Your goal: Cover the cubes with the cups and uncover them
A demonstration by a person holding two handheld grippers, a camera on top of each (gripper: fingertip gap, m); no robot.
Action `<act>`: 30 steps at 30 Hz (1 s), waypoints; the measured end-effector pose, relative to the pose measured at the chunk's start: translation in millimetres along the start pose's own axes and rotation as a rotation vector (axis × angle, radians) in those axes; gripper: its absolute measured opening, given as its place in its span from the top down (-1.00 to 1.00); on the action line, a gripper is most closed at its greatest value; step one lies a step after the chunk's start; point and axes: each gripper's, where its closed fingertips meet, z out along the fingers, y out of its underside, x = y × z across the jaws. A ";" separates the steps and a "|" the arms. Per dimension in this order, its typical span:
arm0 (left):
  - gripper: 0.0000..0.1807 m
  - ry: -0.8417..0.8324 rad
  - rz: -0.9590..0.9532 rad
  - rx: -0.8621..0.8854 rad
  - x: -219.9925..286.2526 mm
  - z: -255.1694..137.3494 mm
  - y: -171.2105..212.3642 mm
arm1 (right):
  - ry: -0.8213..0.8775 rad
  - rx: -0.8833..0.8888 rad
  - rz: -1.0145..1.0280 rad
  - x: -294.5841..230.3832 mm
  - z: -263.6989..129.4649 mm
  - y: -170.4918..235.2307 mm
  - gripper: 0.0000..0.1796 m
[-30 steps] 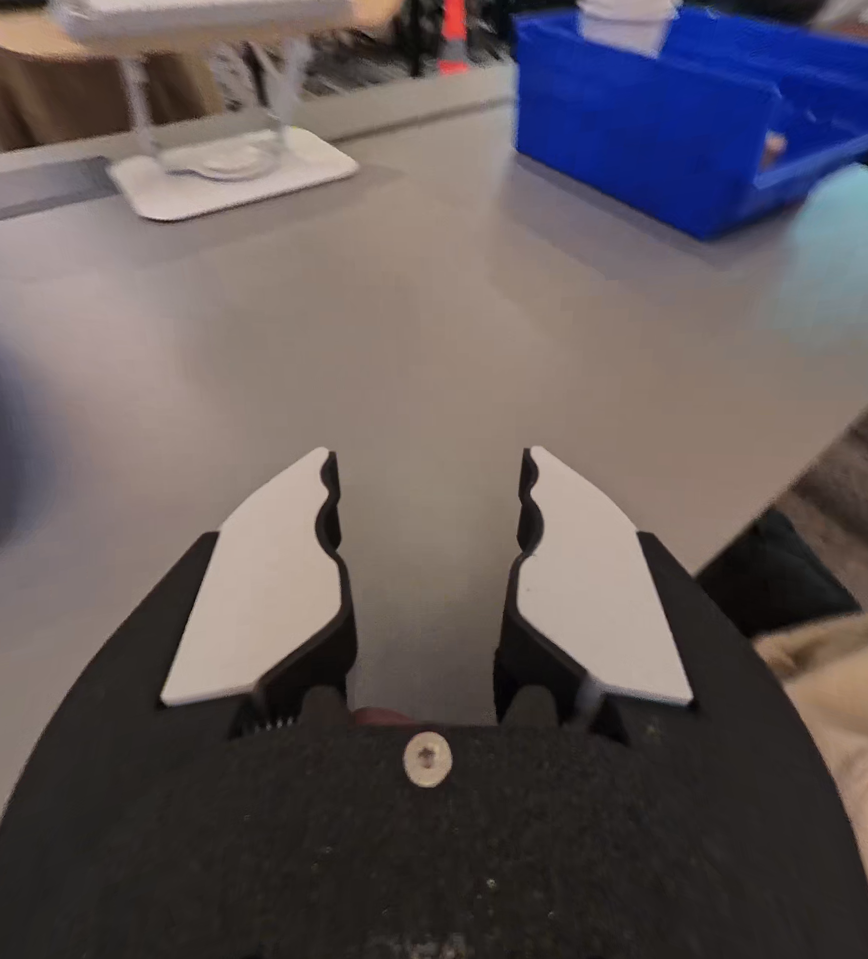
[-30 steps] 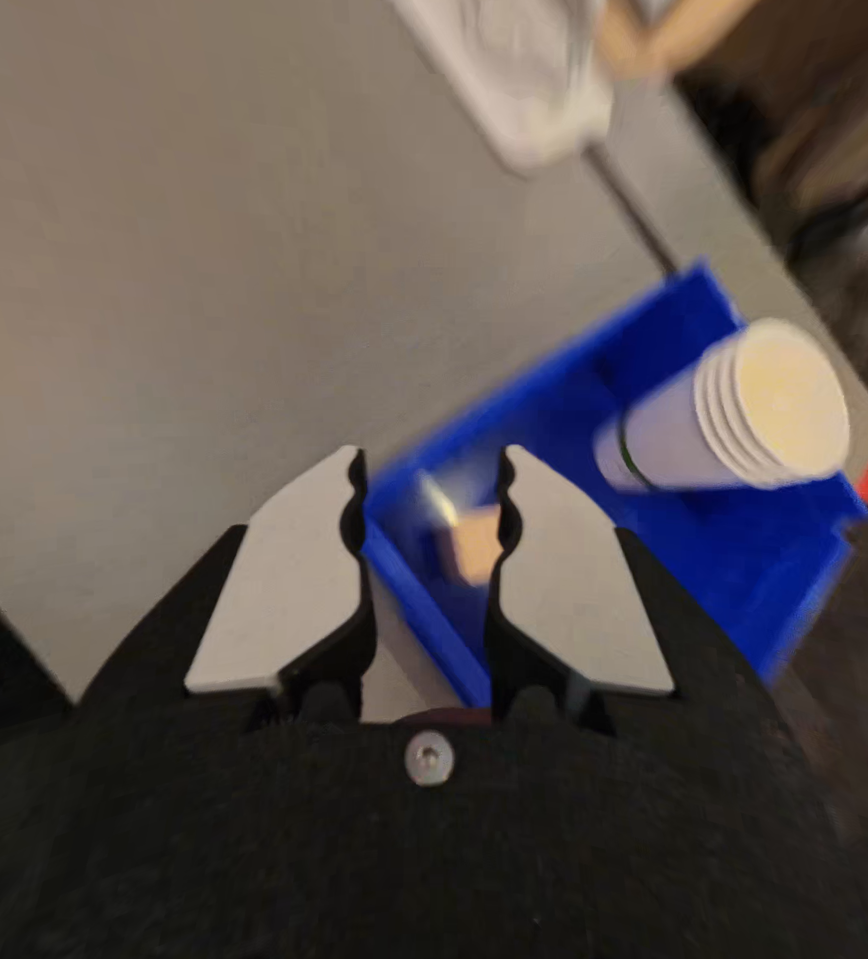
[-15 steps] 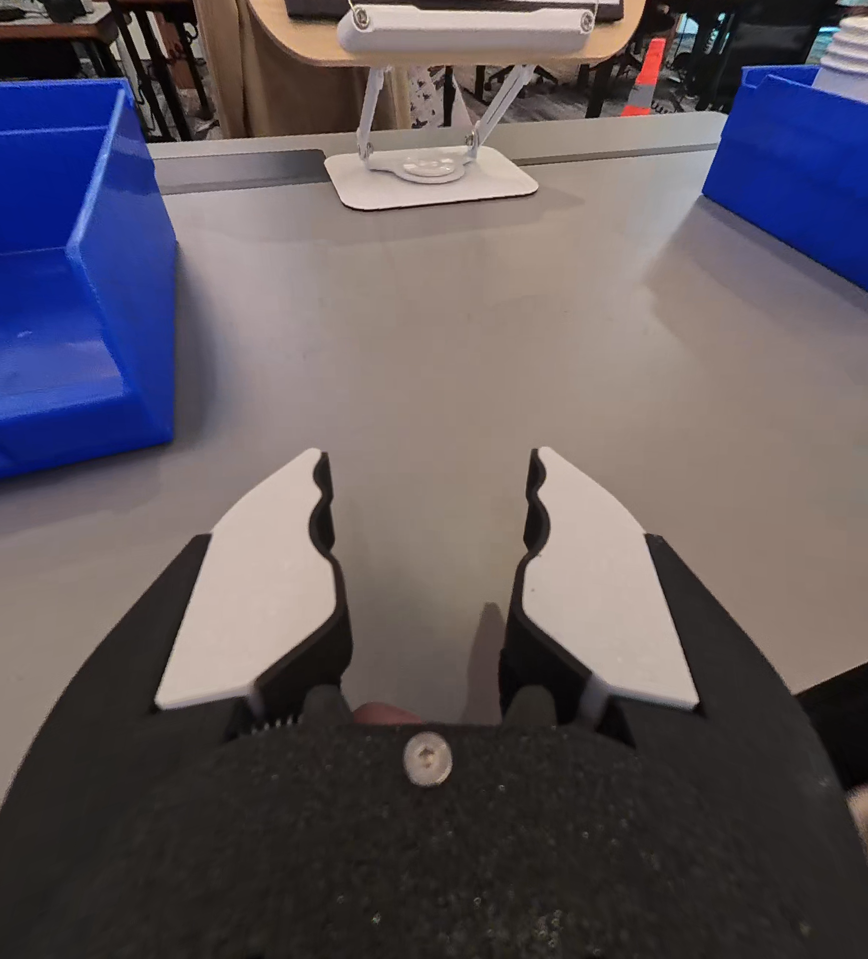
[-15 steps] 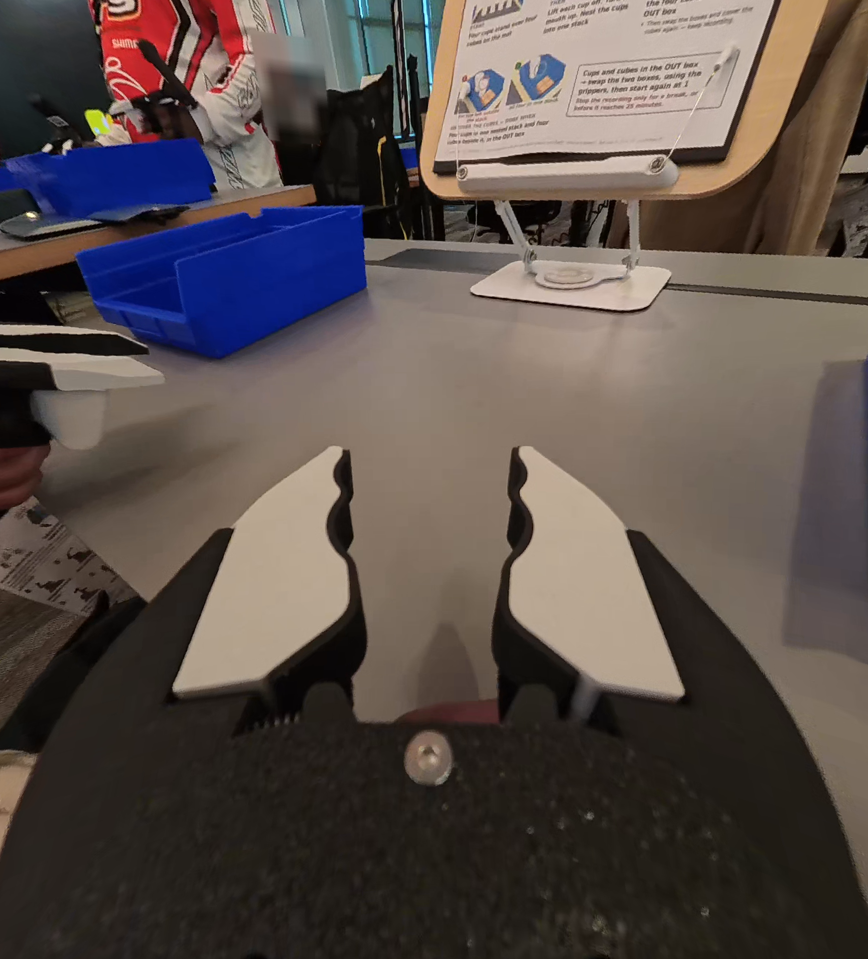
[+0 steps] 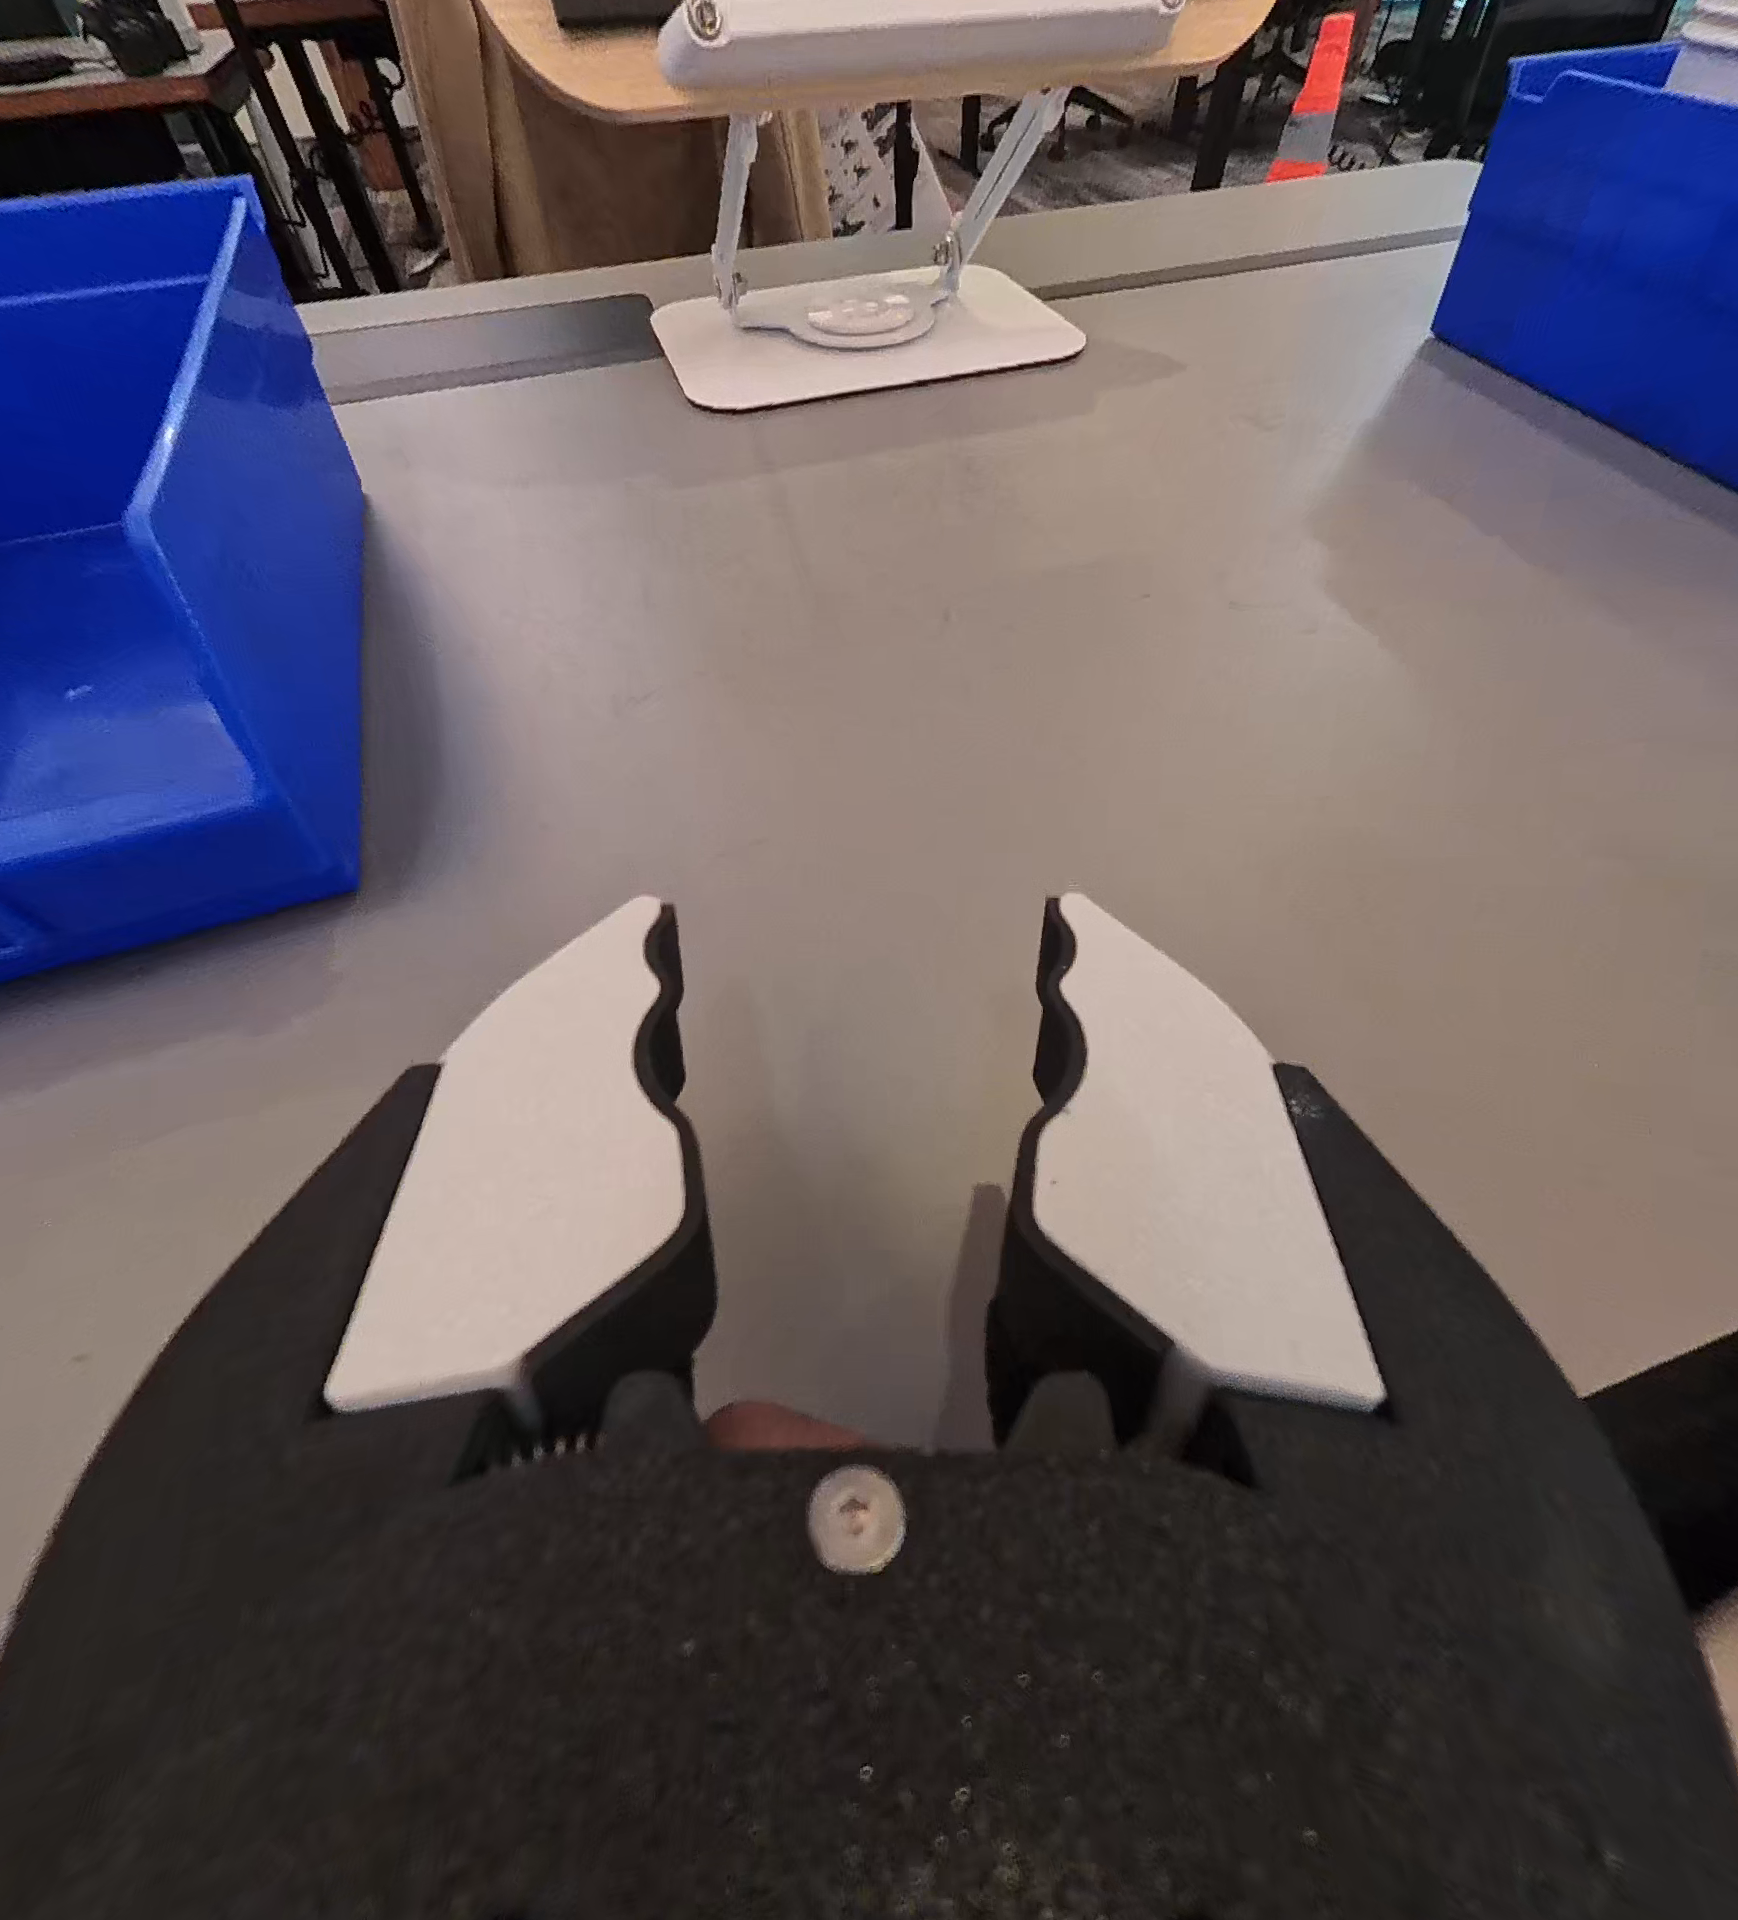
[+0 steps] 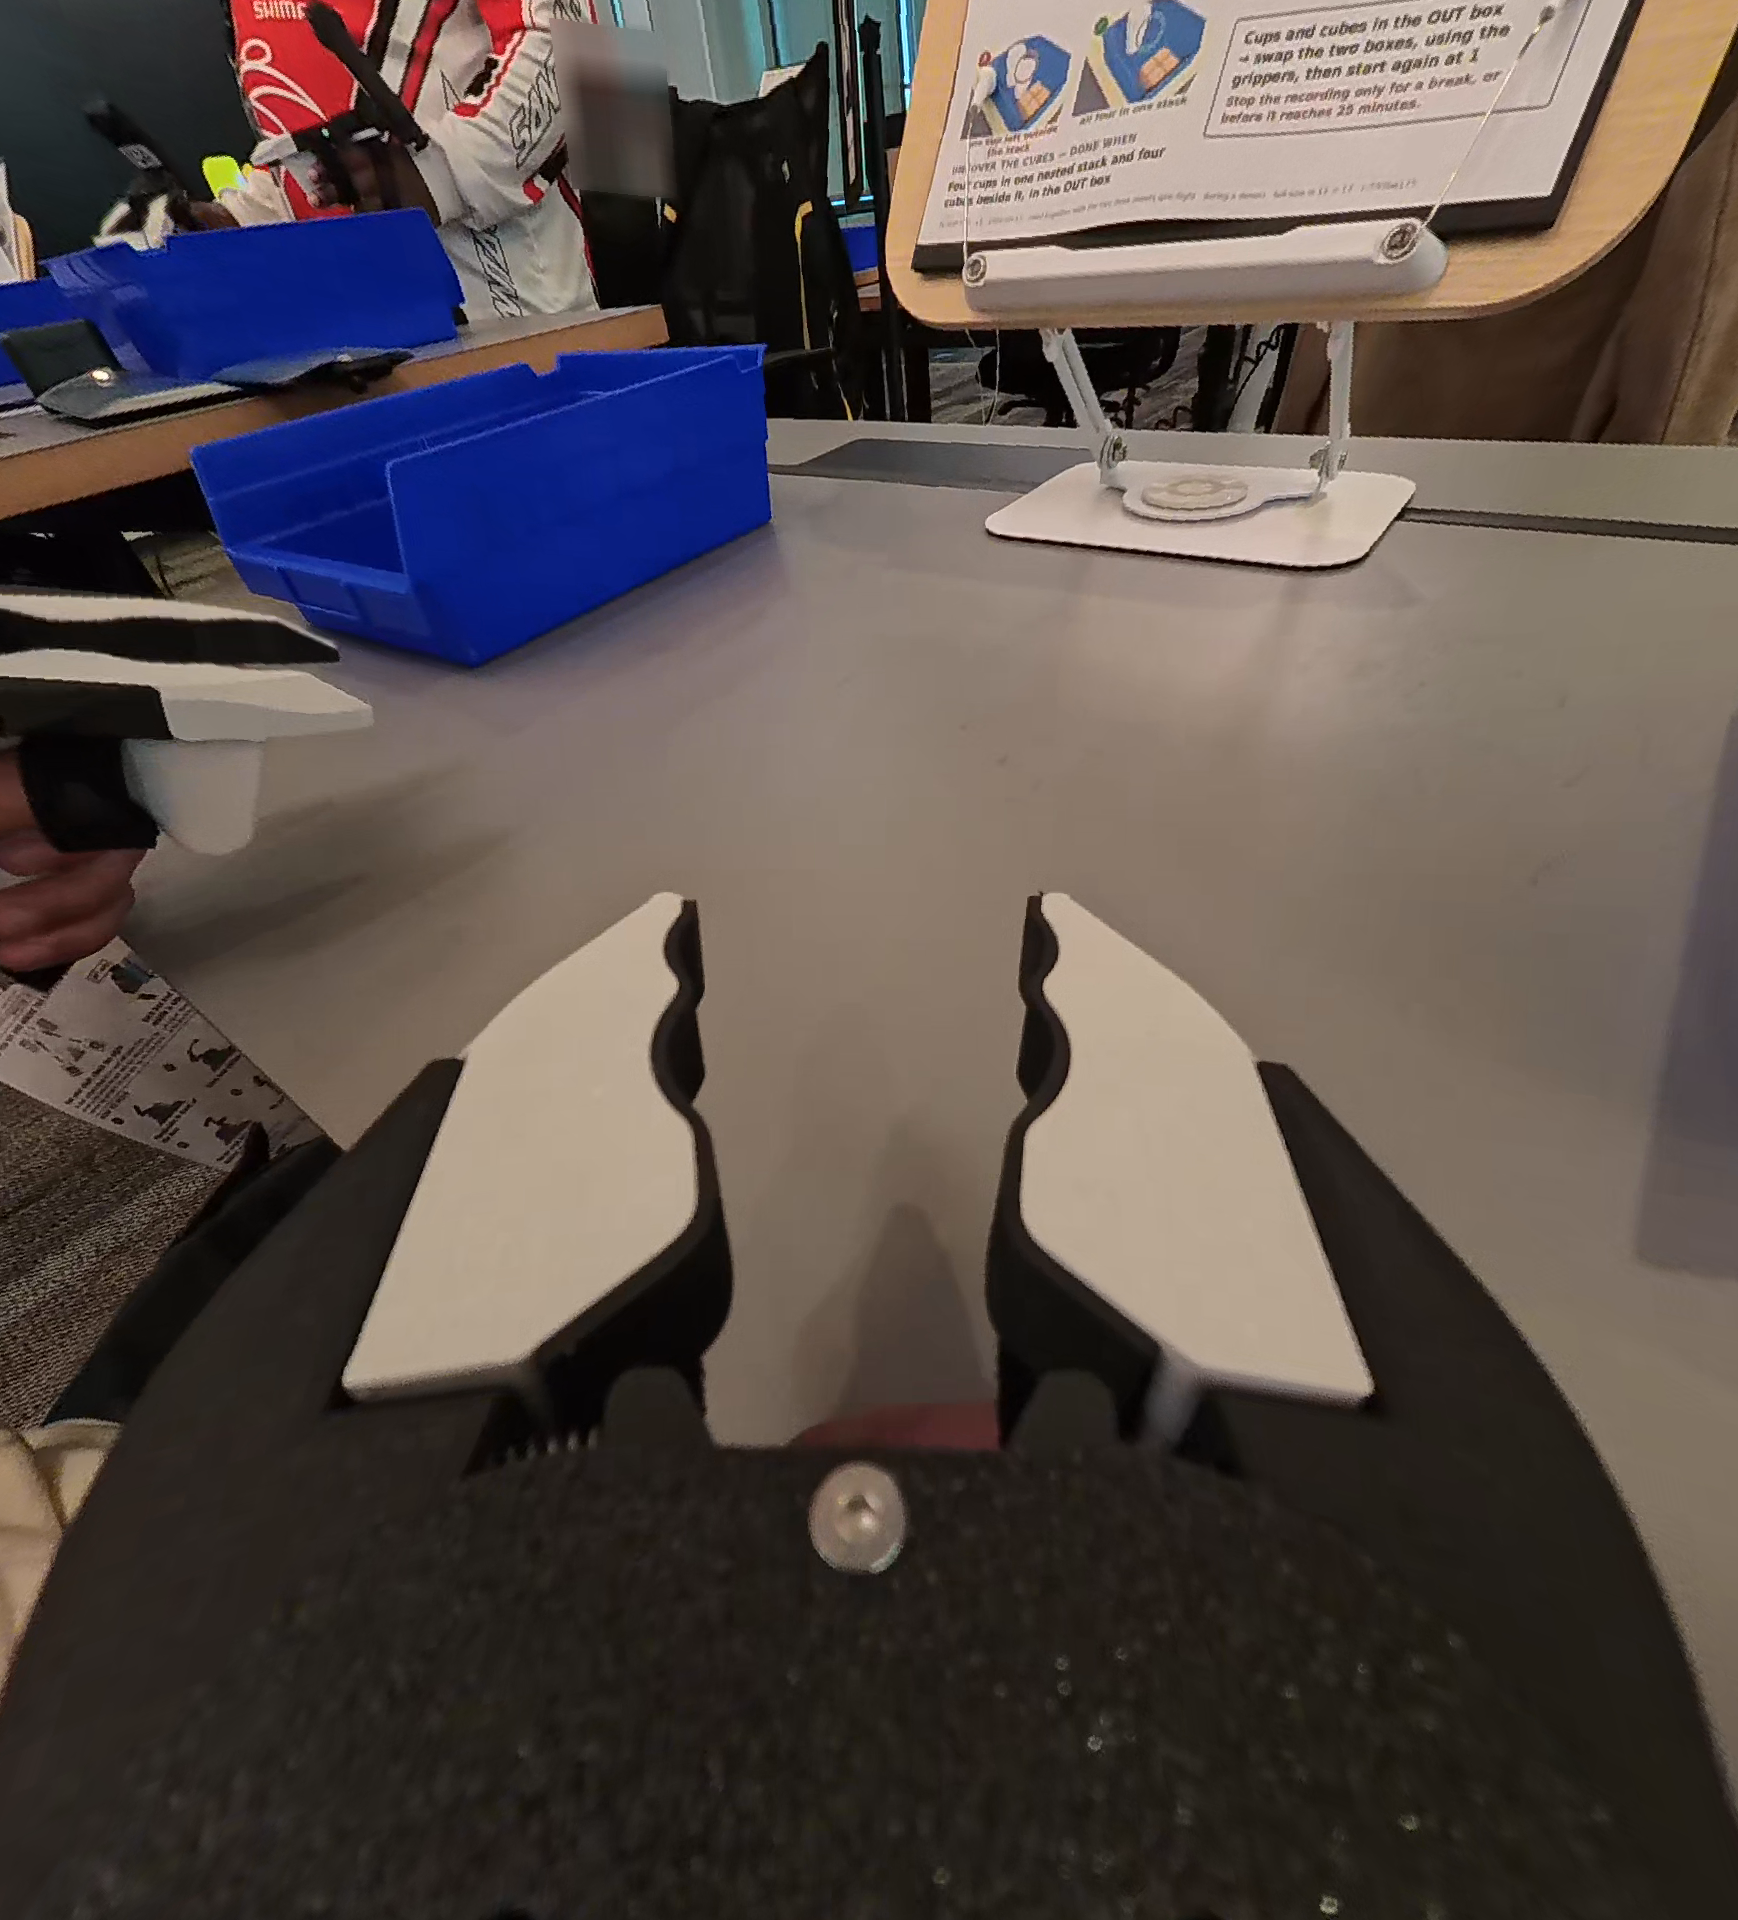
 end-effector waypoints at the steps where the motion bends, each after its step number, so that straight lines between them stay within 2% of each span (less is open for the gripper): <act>1: 0.27 0.007 -0.004 -0.007 1.0 0.6 1.2 | 0.000 0.001 0.000 -0.2 0.1 -0.5 0.35; 11: 0.27 0.036 0.004 -0.055 7.1 4.6 9.1 | 0.016 -0.014 -0.001 5.1 2.0 3.3 0.32; 13: 0.27 0.042 0.001 -0.052 8.6 3.2 7.7 | 0.110 -0.001 0.009 31.0 -4.5 -4.5 0.28; 16: 0.28 0.056 0.003 -0.052 12.6 -0.2 6.5 | 0.353 0.068 0.088 105.1 -29.8 -30.0 0.20; 18: 0.28 0.073 0.006 -0.055 16.4 -2.0 7.0 | 0.430 0.042 0.128 141.7 -32.8 -35.7 0.12; 19: 0.28 0.082 0.005 -0.056 18.3 -2.3 7.0 | 0.454 0.002 0.141 155.8 -27.8 -33.8 0.05; 22: 0.28 0.102 0.010 -0.063 22.7 -1.3 8.0 | 0.455 -0.102 0.260 177.7 -2.6 -23.6 0.03; 24: 0.28 0.108 0.019 -0.077 23.9 -0.8 11.1 | 0.360 -0.093 0.344 168.0 17.9 -23.1 0.03; 25: 0.28 0.111 0.020 -0.080 24.0 -1.0 11.5 | 0.372 -0.099 0.344 167.2 23.7 -20.9 -0.06; 27: 0.28 0.115 0.016 -0.079 23.8 -0.8 10.8 | 0.394 -0.110 0.290 163.6 31.1 -19.7 -0.07; 30: 0.28 0.123 0.012 -0.091 24.9 1.1 13.5 | 0.332 -0.091 0.293 146.1 46.4 -22.9 -0.11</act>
